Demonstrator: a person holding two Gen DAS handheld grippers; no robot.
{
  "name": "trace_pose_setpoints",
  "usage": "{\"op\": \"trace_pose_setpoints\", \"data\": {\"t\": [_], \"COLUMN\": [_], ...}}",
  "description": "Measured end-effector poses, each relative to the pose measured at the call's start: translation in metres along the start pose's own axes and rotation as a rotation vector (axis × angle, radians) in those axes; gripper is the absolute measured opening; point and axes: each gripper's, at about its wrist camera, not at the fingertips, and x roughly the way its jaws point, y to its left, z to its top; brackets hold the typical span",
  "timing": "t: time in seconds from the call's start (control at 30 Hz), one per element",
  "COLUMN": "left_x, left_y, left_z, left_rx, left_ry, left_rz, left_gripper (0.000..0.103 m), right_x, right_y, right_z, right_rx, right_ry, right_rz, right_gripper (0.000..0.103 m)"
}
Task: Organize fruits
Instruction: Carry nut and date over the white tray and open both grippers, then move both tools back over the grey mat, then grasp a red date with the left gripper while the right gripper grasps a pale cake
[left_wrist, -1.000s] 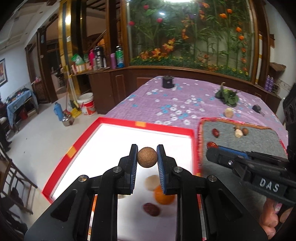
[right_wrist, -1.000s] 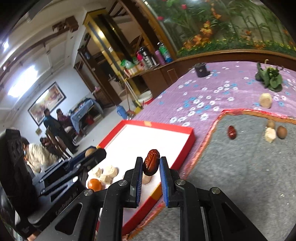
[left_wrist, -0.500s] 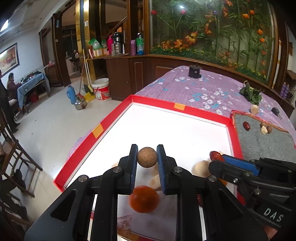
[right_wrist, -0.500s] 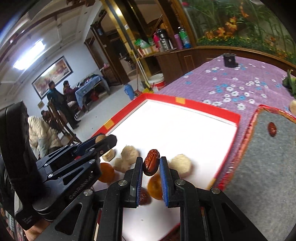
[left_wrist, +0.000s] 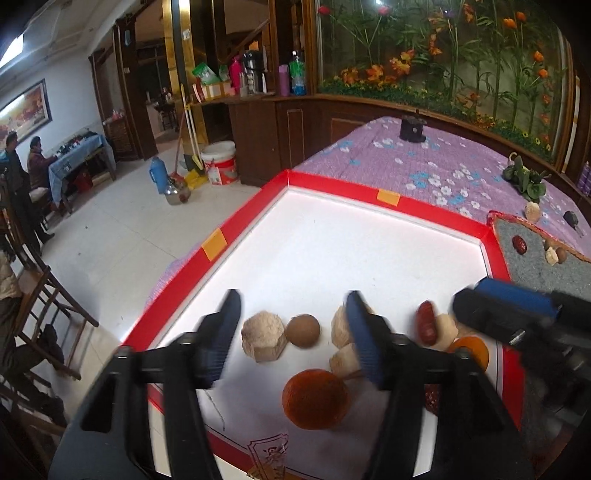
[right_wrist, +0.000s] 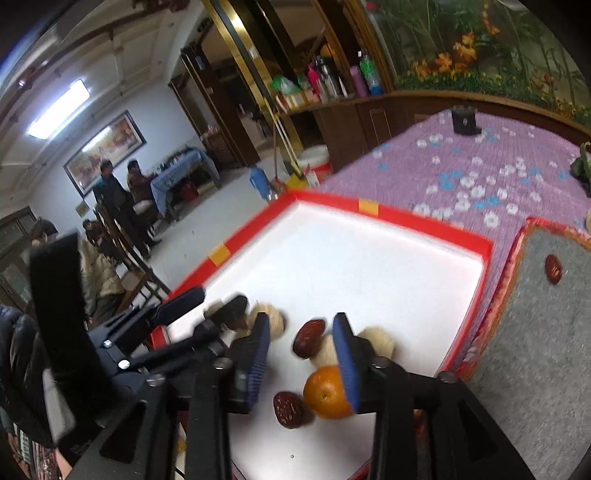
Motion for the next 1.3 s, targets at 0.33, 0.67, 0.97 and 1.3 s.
{"op": "trace_pose_setpoints", "data": {"t": [0.33, 0.67, 0.97, 1.3], "left_x": [-0.011, -0.026, -0.04, -0.01], "left_y": [-0.032, -0.091, -0.133, -0.223], "left_z": [0.009, 0.01, 0.014, 0.043], "left_rx": [0.08, 0.2, 0.291, 0.384], "left_ry": [-0.031, -0.04, -0.027, 0.049], "left_rz": [-0.03, -0.136, -0.202, -0.292], "left_gripper": [0.062, 0.062, 0.062, 0.062], "right_x": [-0.043, -0.083, -0.063, -0.121], "right_y": [-0.106, -0.222, -0.239, -0.276], "right_z": [0.004, 0.004, 0.01, 0.008], "right_rx": [0.132, 0.332, 0.313, 0.496], "right_ry": [-0.071, -0.044, -0.028, -0.162], "right_rz": [-0.245, -0.424, -0.51, -0.183], "right_gripper": [0.042, 0.043, 0.023, 0.023]}}
